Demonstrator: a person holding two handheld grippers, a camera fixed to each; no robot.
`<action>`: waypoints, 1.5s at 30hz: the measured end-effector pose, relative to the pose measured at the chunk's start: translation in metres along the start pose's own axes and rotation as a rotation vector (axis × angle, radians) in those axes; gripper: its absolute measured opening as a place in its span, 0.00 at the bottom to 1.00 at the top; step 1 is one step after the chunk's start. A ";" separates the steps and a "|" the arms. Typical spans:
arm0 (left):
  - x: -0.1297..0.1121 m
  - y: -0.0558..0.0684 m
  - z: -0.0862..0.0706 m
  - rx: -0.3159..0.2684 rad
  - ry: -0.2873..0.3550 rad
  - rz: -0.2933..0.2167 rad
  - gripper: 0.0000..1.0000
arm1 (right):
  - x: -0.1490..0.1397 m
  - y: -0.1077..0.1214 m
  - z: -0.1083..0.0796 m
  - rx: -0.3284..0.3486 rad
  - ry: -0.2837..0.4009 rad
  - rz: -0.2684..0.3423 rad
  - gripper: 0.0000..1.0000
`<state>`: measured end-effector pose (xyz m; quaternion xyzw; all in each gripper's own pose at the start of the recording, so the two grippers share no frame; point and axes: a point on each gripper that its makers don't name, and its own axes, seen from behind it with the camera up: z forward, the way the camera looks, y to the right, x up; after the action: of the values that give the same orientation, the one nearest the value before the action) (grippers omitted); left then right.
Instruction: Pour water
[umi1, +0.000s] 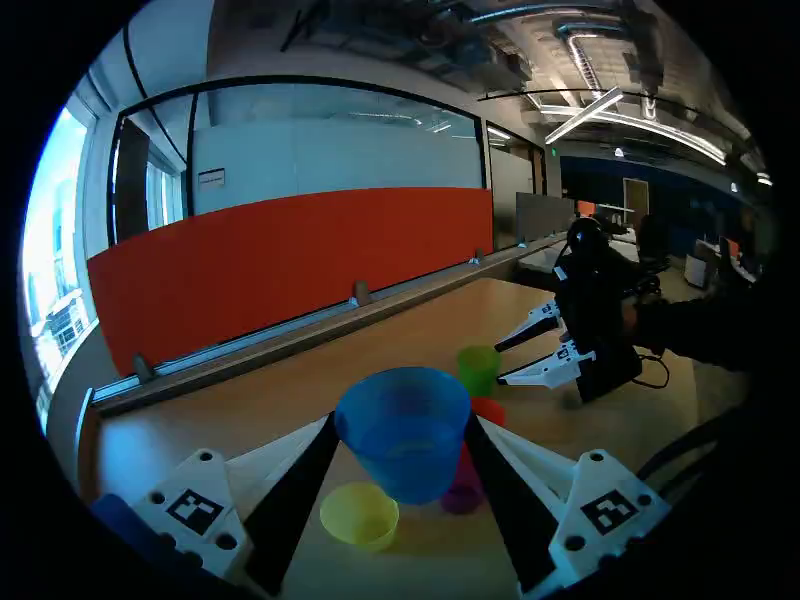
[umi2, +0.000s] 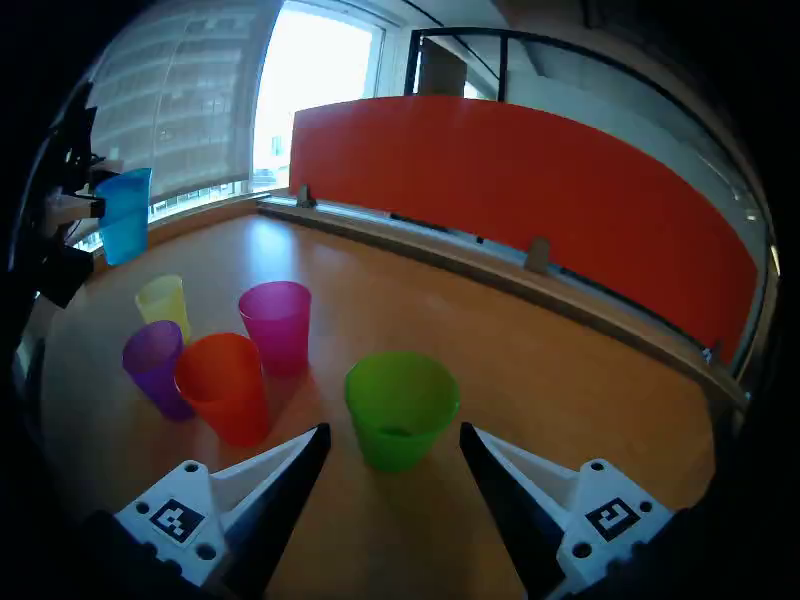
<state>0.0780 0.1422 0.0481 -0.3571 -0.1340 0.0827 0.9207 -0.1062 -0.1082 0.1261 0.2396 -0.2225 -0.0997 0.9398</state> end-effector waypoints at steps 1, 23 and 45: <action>-0.001 0.001 -0.002 0.001 0.000 -0.004 0.89 | 0.000 0.000 0.002 0.001 -0.003 -0.003 1.00; -0.021 0.009 -0.032 0.033 0.000 -0.026 0.89 | 0.003 0.003 0.028 -0.001 -0.012 0.005 1.00; -0.035 0.004 -0.047 0.059 0.004 -0.058 0.89 | 0.007 0.001 0.030 -0.002 0.024 0.004 0.91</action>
<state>0.0586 0.1069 0.0052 -0.3262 -0.1397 0.0592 0.9330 -0.1134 -0.1213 0.1528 0.2394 -0.2117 -0.0951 0.9428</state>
